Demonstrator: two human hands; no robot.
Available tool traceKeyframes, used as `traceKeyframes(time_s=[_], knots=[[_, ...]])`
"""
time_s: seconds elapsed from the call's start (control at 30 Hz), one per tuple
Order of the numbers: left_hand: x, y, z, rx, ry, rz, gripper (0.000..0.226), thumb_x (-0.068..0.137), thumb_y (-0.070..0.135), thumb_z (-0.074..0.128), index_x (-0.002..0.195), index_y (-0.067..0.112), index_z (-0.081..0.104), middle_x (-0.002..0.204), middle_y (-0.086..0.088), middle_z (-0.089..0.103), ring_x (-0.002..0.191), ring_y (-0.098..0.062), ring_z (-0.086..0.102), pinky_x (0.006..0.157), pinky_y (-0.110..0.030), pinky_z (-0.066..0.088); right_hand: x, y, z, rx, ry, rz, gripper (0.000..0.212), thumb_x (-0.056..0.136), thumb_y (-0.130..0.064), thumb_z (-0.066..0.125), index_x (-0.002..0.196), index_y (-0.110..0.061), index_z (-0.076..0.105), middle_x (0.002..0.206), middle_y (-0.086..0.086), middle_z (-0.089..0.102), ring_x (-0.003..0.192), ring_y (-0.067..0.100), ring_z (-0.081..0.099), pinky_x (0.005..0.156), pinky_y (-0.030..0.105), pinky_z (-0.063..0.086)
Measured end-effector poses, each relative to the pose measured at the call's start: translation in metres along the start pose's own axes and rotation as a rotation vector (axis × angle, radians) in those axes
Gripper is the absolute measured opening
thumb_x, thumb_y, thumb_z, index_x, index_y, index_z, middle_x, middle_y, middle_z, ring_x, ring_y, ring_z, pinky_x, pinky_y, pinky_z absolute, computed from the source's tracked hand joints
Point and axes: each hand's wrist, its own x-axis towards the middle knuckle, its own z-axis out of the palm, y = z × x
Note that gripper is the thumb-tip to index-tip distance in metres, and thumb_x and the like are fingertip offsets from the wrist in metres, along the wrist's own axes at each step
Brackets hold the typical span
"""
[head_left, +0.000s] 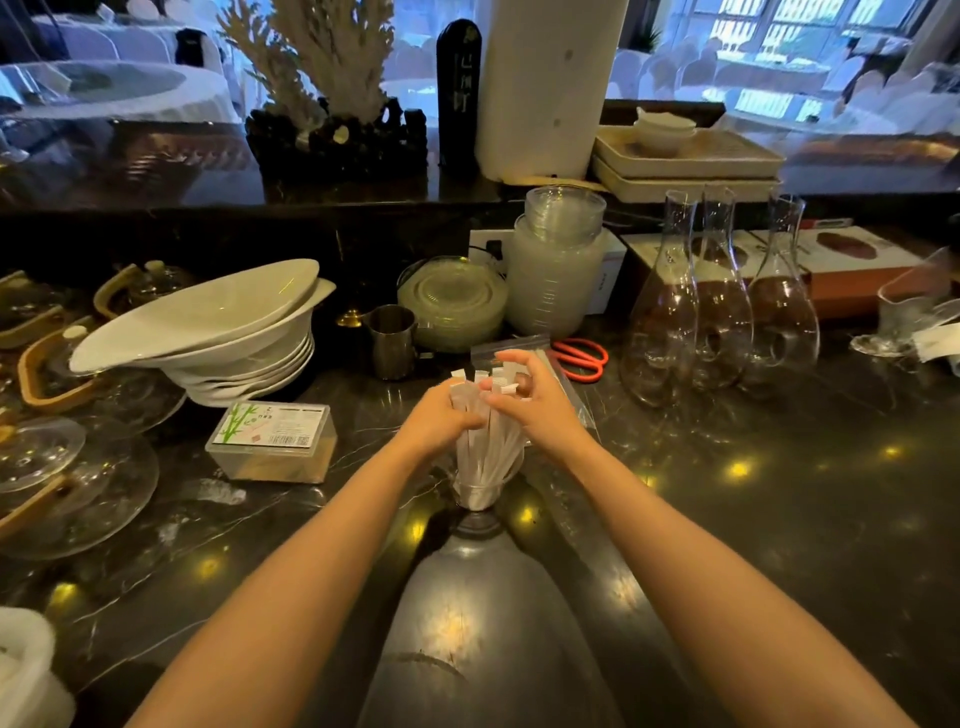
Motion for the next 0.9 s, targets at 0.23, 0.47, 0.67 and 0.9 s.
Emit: traceKeyframes(time_s=[0.23,0.47,0.67,0.9], knots=[[0.008,-0.006,-0.002,0.012,0.192,0.185,0.038,0.089,0.015,0.05,0.126,0.017,0.045,0.118,-0.005,0.055,0.103,-0.012,0.05,0.085,-0.026,0.04,-0.001,-0.006,0.005,-0.512,0.007,-0.276,0.041,0.09,-0.009,0.048,0.131,-0.007,0.043,0.132,0.009,0.05,0.124,0.02,0.044,0.102,0.025,0.032],[0.009,-0.012,0.0,0.505,0.223,0.34,0.042,0.092,0.013,0.04,0.135,0.013,0.039,0.142,-0.007,0.044,0.136,-0.019,0.032,0.113,-0.034,0.023,-0.002,-0.004,0.007,-1.144,-0.114,-0.298,0.059,0.095,-0.028,0.038,0.144,-0.005,0.014,0.156,0.011,0.015,0.146,0.023,0.005,0.118,0.038,0.002],[0.012,-0.006,-0.006,0.481,0.209,0.342,0.044,0.093,0.015,0.039,0.137,0.014,0.035,0.146,-0.007,0.039,0.14,-0.018,0.024,0.116,-0.038,0.019,-0.002,-0.01,-0.002,-1.056,-0.157,-0.193,0.065,0.094,-0.04,0.033,0.146,-0.013,0.003,0.158,0.007,-0.001,0.145,0.02,-0.007,0.118,0.042,-0.002],[0.052,0.032,-0.032,0.067,0.053,0.089,0.042,0.093,0.025,0.041,0.134,0.019,0.04,0.143,-0.009,0.041,0.131,-0.023,0.037,0.104,-0.034,0.031,0.027,-0.041,-0.045,-0.386,0.017,-0.06,0.054,0.095,-0.025,0.04,0.144,-0.014,0.02,0.146,0.001,0.033,0.133,0.012,0.029,0.103,0.008,0.024]])
